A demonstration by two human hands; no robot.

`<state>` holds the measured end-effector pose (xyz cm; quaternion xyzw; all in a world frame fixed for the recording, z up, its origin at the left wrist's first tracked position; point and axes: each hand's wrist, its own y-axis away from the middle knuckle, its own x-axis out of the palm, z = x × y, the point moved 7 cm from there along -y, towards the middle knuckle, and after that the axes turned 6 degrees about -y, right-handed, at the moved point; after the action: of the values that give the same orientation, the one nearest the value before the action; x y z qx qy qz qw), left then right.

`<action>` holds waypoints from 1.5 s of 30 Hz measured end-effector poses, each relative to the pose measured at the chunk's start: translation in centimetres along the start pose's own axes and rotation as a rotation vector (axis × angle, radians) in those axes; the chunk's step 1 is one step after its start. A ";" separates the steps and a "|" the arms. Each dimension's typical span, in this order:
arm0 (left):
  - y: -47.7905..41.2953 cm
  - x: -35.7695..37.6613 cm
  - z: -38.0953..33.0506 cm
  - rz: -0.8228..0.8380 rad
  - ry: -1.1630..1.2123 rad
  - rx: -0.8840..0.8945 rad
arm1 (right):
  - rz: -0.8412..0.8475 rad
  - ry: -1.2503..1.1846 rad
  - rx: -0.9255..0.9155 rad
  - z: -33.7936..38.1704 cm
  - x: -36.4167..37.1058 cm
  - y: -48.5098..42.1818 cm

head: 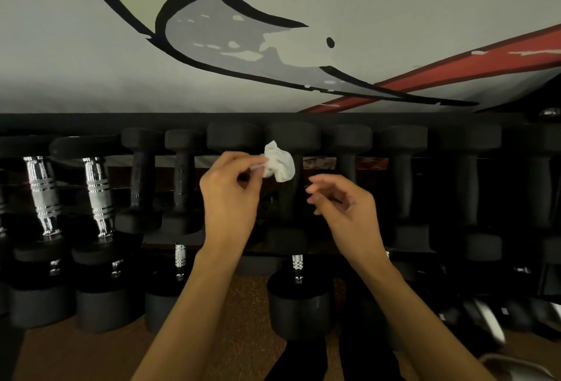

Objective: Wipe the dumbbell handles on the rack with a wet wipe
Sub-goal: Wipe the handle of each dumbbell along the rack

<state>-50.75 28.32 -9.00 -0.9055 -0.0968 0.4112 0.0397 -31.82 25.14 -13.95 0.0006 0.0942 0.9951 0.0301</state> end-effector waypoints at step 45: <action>4.4 3.4 0.0 0.442 -0.114 0.116 | 0.011 0.187 -0.135 0.5 0.5 0.6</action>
<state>-47.94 24.76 -12.19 -0.8763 0.1253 0.4652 -0.0049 -32.37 24.72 -13.37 -0.0940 0.0293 0.9950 0.0159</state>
